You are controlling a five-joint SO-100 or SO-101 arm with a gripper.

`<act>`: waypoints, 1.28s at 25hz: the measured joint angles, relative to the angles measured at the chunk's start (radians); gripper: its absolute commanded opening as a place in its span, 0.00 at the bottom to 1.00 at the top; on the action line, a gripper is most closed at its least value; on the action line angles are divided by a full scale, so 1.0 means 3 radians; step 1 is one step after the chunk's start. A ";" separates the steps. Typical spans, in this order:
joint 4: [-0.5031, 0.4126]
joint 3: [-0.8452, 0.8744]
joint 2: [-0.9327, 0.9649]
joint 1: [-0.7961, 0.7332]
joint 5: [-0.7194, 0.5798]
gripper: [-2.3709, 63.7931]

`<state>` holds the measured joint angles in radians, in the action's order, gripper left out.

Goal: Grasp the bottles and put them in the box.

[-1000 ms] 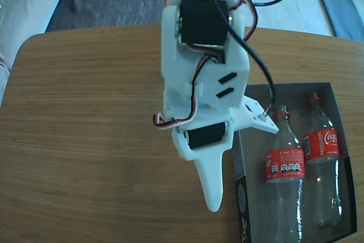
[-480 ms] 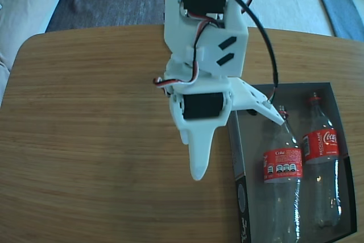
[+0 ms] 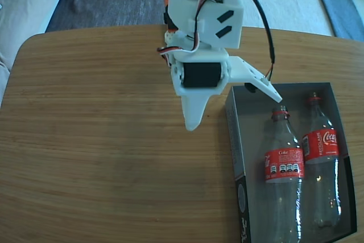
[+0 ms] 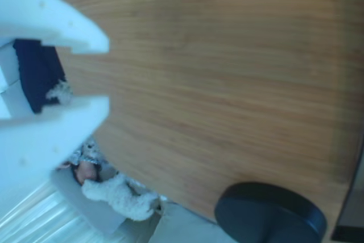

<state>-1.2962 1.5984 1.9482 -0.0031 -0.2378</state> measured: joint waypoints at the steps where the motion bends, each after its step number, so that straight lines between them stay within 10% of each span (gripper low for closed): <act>1: 0.0000 0.0066 0.0066 0.0000 0.0000 0.06; 20: 0.0501 0.1514 0.1314 0.0000 0.0000 0.03; 32: 0.0741 0.2342 0.2117 0.0005 0.0915 0.03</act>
<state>-1.0738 2.3010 2.5832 -0.0015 0.0368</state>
